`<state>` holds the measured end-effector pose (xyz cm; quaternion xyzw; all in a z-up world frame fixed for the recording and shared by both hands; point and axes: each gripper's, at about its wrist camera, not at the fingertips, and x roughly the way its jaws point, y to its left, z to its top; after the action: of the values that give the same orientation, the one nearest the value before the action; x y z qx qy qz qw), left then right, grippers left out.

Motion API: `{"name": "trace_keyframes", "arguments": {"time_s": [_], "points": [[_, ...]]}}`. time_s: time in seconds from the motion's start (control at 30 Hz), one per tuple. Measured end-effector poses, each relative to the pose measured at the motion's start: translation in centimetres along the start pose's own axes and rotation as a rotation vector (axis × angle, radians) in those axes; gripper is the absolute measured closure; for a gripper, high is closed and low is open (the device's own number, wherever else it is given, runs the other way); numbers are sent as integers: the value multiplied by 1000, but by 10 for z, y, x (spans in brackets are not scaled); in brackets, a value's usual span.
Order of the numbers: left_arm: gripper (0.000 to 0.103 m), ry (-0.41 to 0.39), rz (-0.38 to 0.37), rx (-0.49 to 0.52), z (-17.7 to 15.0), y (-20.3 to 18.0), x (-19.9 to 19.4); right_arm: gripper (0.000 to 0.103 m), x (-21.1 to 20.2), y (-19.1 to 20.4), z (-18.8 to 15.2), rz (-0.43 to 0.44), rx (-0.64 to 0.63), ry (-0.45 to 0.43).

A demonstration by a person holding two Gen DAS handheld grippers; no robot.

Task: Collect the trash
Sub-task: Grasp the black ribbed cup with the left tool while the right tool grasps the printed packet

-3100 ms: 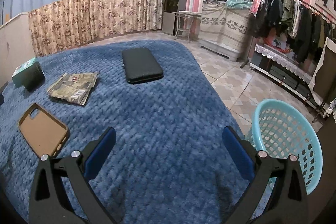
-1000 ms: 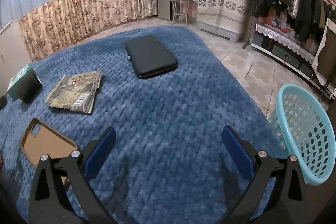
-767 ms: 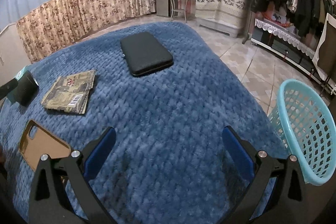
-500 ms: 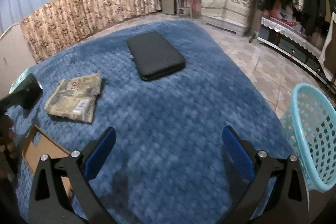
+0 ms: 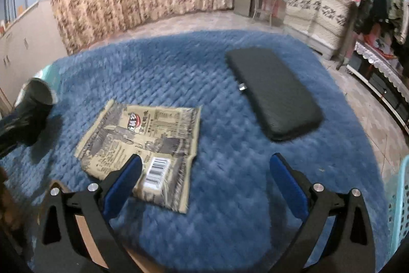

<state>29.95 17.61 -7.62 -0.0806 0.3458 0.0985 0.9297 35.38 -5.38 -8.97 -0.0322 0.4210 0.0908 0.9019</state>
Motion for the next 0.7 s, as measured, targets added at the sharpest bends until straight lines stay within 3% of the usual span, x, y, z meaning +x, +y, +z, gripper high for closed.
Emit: {"name": "trace_keyframes", "arguments": {"time_s": [0.1, 0.17, 0.23, 0.3, 0.4, 0.57, 0.7], "points": [[16, -11, 14, -3, -9, 5, -13, 18, 10, 5, 1, -2, -13, 25], [16, -13, 29, 0, -14, 8, -19, 40, 7, 9, 0, 6, -30, 17], [16, -10, 28, -8, -16, 12, -22, 77, 3, 15, -1, 43, -53, 10], [16, -4, 20, -21, -17, 12, -24, 94, -1, 18, -2, 21, -72, 1], [16, -8, 13, -13, -19, 10, -29, 97, -13, 11, -5, 37, -48, -32], [16, -30, -11, 16, -18, -8, -45, 100, -54, -36, -11, 72, 71, -113], [16, -53, -61, 35, -16, -36, -60, 101, -91, -75, -21, 33, 111, -166]]}}
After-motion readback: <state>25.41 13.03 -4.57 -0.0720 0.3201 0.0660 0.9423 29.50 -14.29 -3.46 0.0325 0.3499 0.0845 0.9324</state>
